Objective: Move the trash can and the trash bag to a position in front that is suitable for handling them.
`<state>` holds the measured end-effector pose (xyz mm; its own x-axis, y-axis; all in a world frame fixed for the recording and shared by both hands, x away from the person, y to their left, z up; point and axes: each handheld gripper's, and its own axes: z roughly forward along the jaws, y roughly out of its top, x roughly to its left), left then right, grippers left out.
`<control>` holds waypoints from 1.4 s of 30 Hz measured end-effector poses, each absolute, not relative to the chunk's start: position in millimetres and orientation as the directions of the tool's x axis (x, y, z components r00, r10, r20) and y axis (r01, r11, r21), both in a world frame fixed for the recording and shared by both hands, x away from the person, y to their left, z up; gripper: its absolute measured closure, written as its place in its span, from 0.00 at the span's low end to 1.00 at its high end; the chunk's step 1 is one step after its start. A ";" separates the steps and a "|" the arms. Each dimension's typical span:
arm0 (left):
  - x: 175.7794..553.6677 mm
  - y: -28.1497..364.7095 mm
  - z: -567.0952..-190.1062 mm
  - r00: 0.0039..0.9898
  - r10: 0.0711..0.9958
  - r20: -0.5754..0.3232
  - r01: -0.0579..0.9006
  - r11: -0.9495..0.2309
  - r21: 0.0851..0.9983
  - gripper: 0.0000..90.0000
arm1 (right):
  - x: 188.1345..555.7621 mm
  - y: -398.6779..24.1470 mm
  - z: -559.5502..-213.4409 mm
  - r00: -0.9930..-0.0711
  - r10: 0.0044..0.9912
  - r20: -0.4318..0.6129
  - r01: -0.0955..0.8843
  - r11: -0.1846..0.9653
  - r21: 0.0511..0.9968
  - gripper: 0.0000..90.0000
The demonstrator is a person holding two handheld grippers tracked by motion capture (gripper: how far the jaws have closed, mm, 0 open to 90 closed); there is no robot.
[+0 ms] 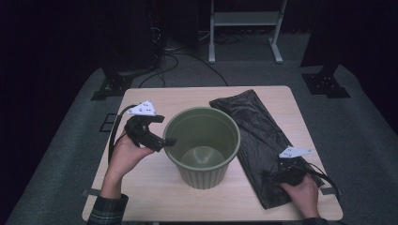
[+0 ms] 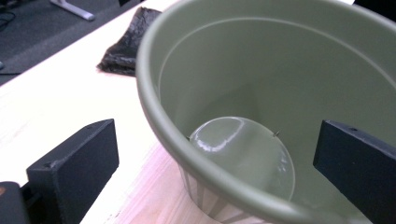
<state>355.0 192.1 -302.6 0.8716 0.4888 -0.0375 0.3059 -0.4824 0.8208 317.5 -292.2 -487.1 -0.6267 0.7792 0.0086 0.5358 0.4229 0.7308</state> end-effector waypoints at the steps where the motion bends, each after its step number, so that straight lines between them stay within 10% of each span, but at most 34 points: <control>1: 352.8 194.8 -300.4 0.869 0.494 -0.035 0.303 -0.475 0.826 0.00 | 317.5 -292.2 -487.1 -0.627 0.779 0.009 0.536 0.423 0.731 0.11; 14: 317.2 231.6 -298.5 0.840 0.542 -0.017 0.304 -0.444 0.843 0.00 | 317.5 -292.2 -487.1 -0.627 0.779 0.009 0.536 0.423 0.731 0.11; 42: 310.3 227.8 -416.0 0.788 0.615 0.007 0.370 -0.484 0.793 0.00 | 317.4 -291.9 -487.1 -0.630 0.776 0.009 0.535 0.425 0.730 0.10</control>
